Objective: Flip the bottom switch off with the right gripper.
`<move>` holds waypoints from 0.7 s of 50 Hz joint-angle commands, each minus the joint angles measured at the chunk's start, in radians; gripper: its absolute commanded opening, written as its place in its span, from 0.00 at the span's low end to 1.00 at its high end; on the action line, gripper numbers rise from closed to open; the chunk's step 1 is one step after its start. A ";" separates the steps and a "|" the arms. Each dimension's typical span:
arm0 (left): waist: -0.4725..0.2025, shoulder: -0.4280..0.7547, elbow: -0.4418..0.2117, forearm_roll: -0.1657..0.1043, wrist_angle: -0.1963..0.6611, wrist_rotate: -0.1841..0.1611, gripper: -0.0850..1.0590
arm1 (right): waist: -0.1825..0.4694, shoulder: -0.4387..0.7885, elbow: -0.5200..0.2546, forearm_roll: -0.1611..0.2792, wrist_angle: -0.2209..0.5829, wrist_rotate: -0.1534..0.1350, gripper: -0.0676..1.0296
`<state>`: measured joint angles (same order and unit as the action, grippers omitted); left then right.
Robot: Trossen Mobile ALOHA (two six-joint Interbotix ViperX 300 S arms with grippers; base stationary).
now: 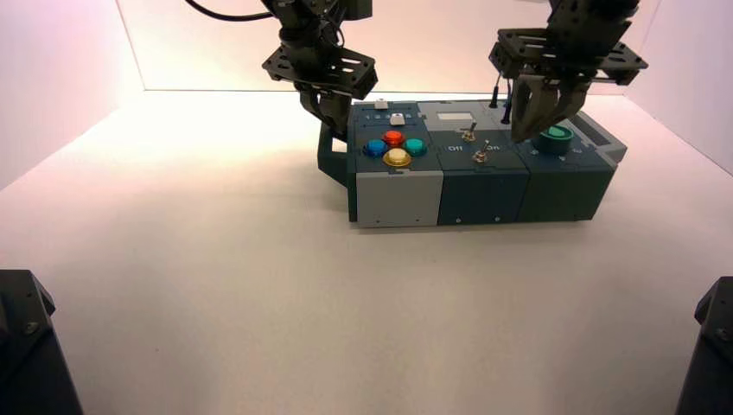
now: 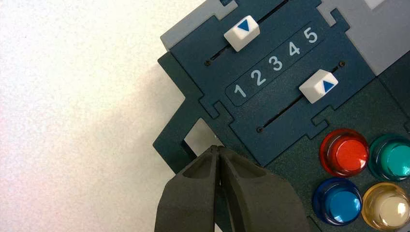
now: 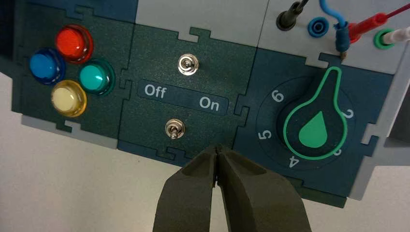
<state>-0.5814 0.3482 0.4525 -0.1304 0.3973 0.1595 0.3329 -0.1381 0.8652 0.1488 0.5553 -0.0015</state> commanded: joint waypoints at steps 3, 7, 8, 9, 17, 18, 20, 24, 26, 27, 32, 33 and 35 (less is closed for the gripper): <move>-0.009 0.048 -0.002 0.002 -0.008 0.011 0.05 | 0.018 0.008 -0.037 0.008 -0.011 0.002 0.04; -0.009 0.049 -0.003 0.000 -0.006 0.012 0.05 | 0.028 0.025 -0.046 0.014 -0.014 0.003 0.04; -0.009 0.049 -0.003 0.000 -0.008 0.012 0.05 | 0.031 0.031 -0.051 0.015 -0.015 0.002 0.04; -0.009 0.049 -0.003 0.000 -0.006 0.012 0.05 | 0.034 0.037 -0.054 0.017 -0.017 0.003 0.04; -0.009 0.049 -0.003 0.000 -0.006 0.014 0.05 | 0.046 0.091 -0.084 0.017 -0.025 0.003 0.04; -0.009 0.049 -0.003 0.000 -0.006 0.014 0.05 | 0.046 0.095 -0.086 0.017 -0.025 0.003 0.04; -0.009 0.049 -0.003 0.000 -0.006 0.017 0.05 | 0.046 0.107 -0.092 0.017 -0.025 0.002 0.04; -0.009 0.051 -0.003 0.000 -0.006 0.021 0.05 | 0.046 0.126 -0.101 0.018 -0.025 0.002 0.04; -0.009 0.049 -0.003 0.000 -0.006 0.023 0.05 | 0.046 0.132 -0.107 0.017 -0.025 0.002 0.04; -0.009 0.051 -0.005 0.000 -0.006 0.023 0.05 | 0.048 0.133 -0.107 0.017 -0.025 0.002 0.04; -0.009 0.052 -0.005 0.000 -0.006 0.023 0.05 | 0.046 0.132 -0.115 0.017 -0.023 0.002 0.04; -0.009 0.054 -0.003 0.000 -0.006 0.025 0.05 | 0.048 0.132 -0.117 0.018 -0.020 0.002 0.04; -0.009 0.054 -0.005 0.000 -0.006 0.025 0.05 | 0.046 0.130 -0.120 0.018 -0.015 0.002 0.04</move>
<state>-0.5814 0.3497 0.4495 -0.1304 0.3988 0.1718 0.3743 0.0077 0.7731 0.1626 0.5384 -0.0015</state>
